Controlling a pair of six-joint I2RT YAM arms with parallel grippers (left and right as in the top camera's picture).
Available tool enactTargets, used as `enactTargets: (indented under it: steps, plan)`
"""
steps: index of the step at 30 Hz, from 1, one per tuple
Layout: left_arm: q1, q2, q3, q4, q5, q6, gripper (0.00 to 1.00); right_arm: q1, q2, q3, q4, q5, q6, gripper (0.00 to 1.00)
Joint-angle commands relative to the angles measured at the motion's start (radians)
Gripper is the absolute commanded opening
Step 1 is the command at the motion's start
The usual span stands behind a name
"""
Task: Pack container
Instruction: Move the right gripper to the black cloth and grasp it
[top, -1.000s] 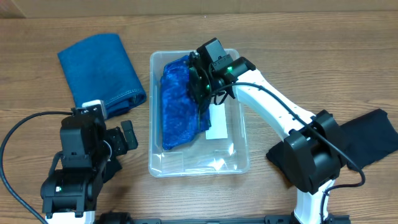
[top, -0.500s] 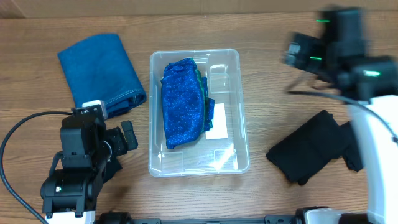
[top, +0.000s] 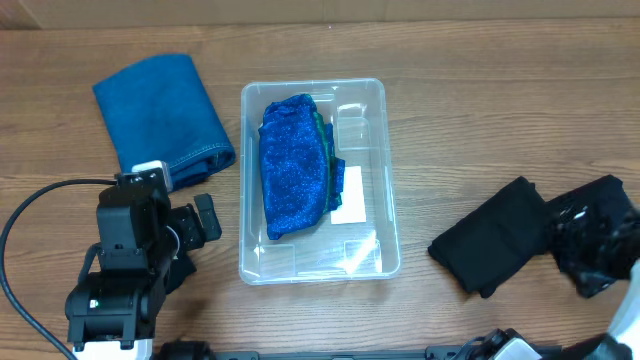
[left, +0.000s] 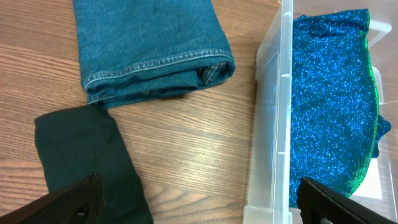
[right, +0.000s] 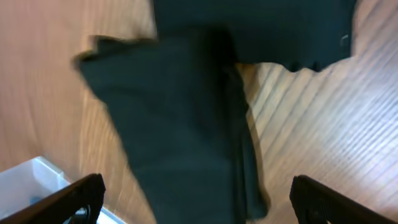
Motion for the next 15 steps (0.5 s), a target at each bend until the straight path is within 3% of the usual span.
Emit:
enactTargets:
  steps: [1, 6, 10, 11, 15]
  plan:
    - [0.005, -0.004, 0.027, 0.005, -0.01, 0.013, 1.0, -0.006, -0.012, -0.141, 0.09, -0.063, -0.01, 1.0]
    - [0.005, -0.004, 0.027, 0.005, -0.01, 0.013, 1.0, -0.006, -0.011, -0.36, 0.356, -0.063, -0.014, 1.0]
    - [0.005, -0.004, 0.027, 0.005, -0.01, 0.013, 1.0, -0.006, -0.011, -0.449, 0.465, -0.103, -0.03, 0.99]
    - [0.005, -0.004, 0.027, 0.005, -0.01, 0.013, 1.0, -0.006, -0.011, -0.455, 0.47, -0.14, -0.057, 0.92]
    - [0.005, -0.004, 0.027, 0.005, -0.009, 0.013, 1.0, -0.006, -0.011, -0.455, 0.476, -0.182, -0.062, 0.5]
